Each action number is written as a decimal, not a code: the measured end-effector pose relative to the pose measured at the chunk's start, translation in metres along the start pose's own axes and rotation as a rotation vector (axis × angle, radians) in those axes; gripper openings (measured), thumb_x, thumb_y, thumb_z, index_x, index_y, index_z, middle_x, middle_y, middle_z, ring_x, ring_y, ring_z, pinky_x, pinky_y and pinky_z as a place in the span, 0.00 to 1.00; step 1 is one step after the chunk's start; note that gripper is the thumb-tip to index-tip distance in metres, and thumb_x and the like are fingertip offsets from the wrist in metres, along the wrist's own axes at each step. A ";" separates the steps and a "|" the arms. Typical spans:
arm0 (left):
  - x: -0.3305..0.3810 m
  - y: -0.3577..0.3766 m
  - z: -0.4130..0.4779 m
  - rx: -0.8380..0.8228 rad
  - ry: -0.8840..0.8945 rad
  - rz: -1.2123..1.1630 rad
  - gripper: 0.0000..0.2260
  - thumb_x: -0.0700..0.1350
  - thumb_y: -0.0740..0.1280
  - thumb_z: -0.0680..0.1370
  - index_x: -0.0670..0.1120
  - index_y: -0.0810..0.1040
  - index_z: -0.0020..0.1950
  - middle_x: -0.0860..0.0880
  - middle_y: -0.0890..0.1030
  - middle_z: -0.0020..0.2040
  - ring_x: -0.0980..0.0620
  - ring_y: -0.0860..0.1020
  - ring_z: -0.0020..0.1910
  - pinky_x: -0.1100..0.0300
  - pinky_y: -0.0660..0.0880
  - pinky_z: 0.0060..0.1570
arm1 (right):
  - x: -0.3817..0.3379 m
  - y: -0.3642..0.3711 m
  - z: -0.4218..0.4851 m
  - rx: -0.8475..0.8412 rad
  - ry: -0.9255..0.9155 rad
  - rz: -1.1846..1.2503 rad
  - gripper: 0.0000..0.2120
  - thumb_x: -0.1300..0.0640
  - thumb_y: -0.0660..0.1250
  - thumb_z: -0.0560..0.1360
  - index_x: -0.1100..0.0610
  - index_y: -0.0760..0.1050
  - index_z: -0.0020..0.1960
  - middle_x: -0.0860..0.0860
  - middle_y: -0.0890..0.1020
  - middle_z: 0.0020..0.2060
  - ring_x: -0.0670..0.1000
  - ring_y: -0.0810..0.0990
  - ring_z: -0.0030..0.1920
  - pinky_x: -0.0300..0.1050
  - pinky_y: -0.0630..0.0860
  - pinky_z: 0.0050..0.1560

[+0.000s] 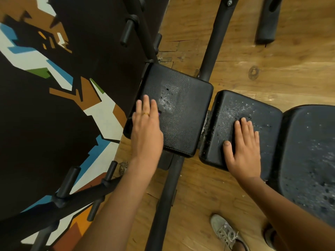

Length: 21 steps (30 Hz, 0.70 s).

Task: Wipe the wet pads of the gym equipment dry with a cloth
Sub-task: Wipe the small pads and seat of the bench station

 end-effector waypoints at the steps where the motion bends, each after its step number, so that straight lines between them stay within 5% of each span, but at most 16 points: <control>1: 0.007 0.006 -0.007 -0.001 0.026 -0.002 0.33 0.34 0.63 0.80 0.46 0.53 0.82 0.46 0.50 0.83 0.46 0.48 0.82 0.46 0.53 0.79 | 0.000 0.000 0.000 0.000 0.001 0.003 0.32 0.45 0.51 0.82 0.58 0.54 0.82 0.53 0.52 0.82 0.51 0.45 0.82 0.53 0.43 0.81; 7: 0.025 0.031 -0.038 -0.125 0.200 -0.005 0.25 0.48 0.52 0.86 0.45 0.53 0.82 0.46 0.49 0.82 0.48 0.47 0.82 0.49 0.49 0.80 | -0.001 -0.001 0.000 -0.011 0.001 0.002 0.32 0.45 0.51 0.82 0.58 0.53 0.82 0.53 0.52 0.82 0.51 0.44 0.82 0.54 0.43 0.81; 12: -0.002 0.018 -0.028 -0.039 0.189 -0.032 0.21 0.46 0.59 0.84 0.50 0.67 0.78 0.44 0.62 0.80 0.44 0.58 0.80 0.43 0.56 0.77 | -0.001 -0.001 0.000 -0.016 0.003 0.006 0.32 0.46 0.51 0.82 0.58 0.53 0.82 0.53 0.52 0.82 0.51 0.45 0.82 0.56 0.44 0.81; 15: -0.002 0.020 -0.032 -0.013 0.185 -0.075 0.25 0.38 0.65 0.80 0.51 0.68 0.77 0.43 0.61 0.80 0.42 0.57 0.80 0.41 0.53 0.77 | -0.001 0.000 0.000 -0.019 0.004 0.009 0.32 0.46 0.51 0.82 0.58 0.54 0.82 0.53 0.52 0.82 0.52 0.45 0.82 0.56 0.45 0.81; 21: -0.026 -0.017 -0.001 0.128 0.076 -0.086 0.27 0.32 0.61 0.79 0.47 0.67 0.78 0.46 0.61 0.80 0.45 0.54 0.81 0.43 0.55 0.76 | 0.000 -0.001 0.000 -0.017 -0.002 0.005 0.32 0.46 0.51 0.82 0.59 0.54 0.82 0.54 0.52 0.82 0.53 0.46 0.82 0.57 0.45 0.81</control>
Point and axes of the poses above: each hand's wrist, its own z-axis towards the middle knuckle, its own y-axis out of the palm, x = y × z, the point moved 6 cm from there along z, towards the middle knuckle
